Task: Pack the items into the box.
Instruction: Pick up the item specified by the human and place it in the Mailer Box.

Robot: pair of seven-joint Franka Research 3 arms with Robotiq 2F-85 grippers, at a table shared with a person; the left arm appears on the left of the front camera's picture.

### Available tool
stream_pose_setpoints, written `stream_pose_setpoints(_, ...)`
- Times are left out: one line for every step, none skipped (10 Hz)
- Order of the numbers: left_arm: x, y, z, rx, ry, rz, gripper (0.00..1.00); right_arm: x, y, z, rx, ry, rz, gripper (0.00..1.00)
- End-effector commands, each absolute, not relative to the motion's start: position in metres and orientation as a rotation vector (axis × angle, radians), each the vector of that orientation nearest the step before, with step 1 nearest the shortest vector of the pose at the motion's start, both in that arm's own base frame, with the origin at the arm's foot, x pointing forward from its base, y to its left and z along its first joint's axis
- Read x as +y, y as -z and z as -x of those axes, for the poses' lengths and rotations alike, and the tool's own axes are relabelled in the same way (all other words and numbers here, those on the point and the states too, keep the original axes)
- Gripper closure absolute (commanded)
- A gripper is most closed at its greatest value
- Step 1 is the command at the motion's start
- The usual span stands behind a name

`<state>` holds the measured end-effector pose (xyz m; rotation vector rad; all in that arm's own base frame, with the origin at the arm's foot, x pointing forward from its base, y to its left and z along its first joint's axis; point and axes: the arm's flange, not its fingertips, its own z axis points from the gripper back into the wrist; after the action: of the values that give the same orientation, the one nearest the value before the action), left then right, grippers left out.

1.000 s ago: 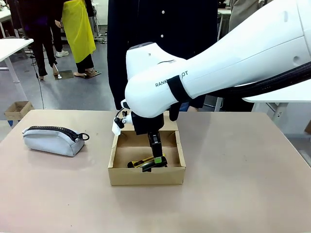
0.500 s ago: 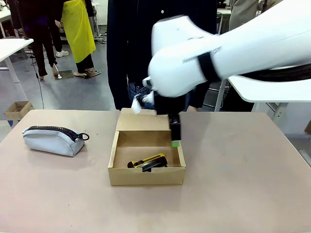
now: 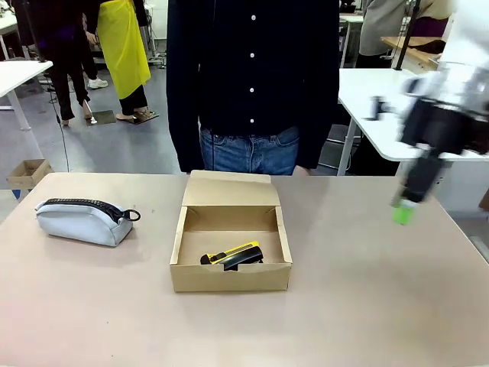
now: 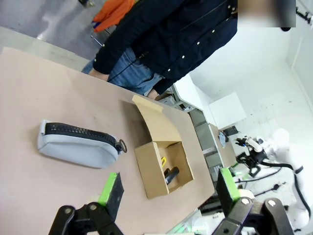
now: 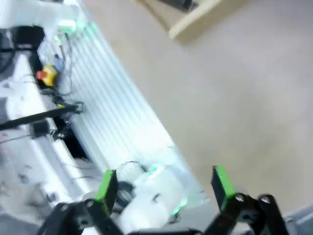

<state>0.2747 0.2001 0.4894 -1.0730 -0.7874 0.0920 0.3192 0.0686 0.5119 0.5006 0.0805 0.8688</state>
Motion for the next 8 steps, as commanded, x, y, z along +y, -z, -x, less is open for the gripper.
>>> stream_pose_setpoints(0.199, -0.489, -0.275, -0.814, -0.077, 1.086, 0.0, -0.005, -0.483, -0.278, -0.086, -0.431, -0.841, 0.0)
stream_pose_setpoints(0.199, -0.489, -0.275, -0.814, -0.077, 1.086, 0.0, -0.045, -0.461, -0.244, -0.211, -0.366, -0.985, 0.0)
stream_pose_setpoints(0.199, -0.489, -0.275, -0.814, -0.077, 1.086, 0.0, -0.065, -0.441, -0.216, -0.233, -0.249, -1.025, 0.0)
stream_pose_setpoints(0.199, -0.489, -0.275, -0.814, -0.077, 1.086, 0.0, -0.076, -0.417, -0.193, -0.285, -0.144, -1.057, 0.0)
stream_pose_setpoints(0.199, -0.489, -0.275, -0.814, -0.077, 1.086, 0.0, -0.084, -0.391, -0.171, -0.432, -0.081, -1.112, 0.0)
stream_pose_setpoints(0.199, -0.489, -0.275, -0.814, -0.077, 1.086, 0.0, -0.097, -0.462, -0.232, -0.084, -0.382, -0.929, 0.0)
stream_pose_setpoints(0.199, -0.489, -0.275, -0.814, -0.077, 1.086, 0.0, -0.097, -0.462, -0.232, -0.084, -0.382, -0.929, 0.0)
stream_pose_setpoints(0.199, -0.489, -0.275, -0.814, -0.077, 1.086, 0.0, -0.097, -0.462, -0.232, -0.084, -0.382, -0.929, 0.0)
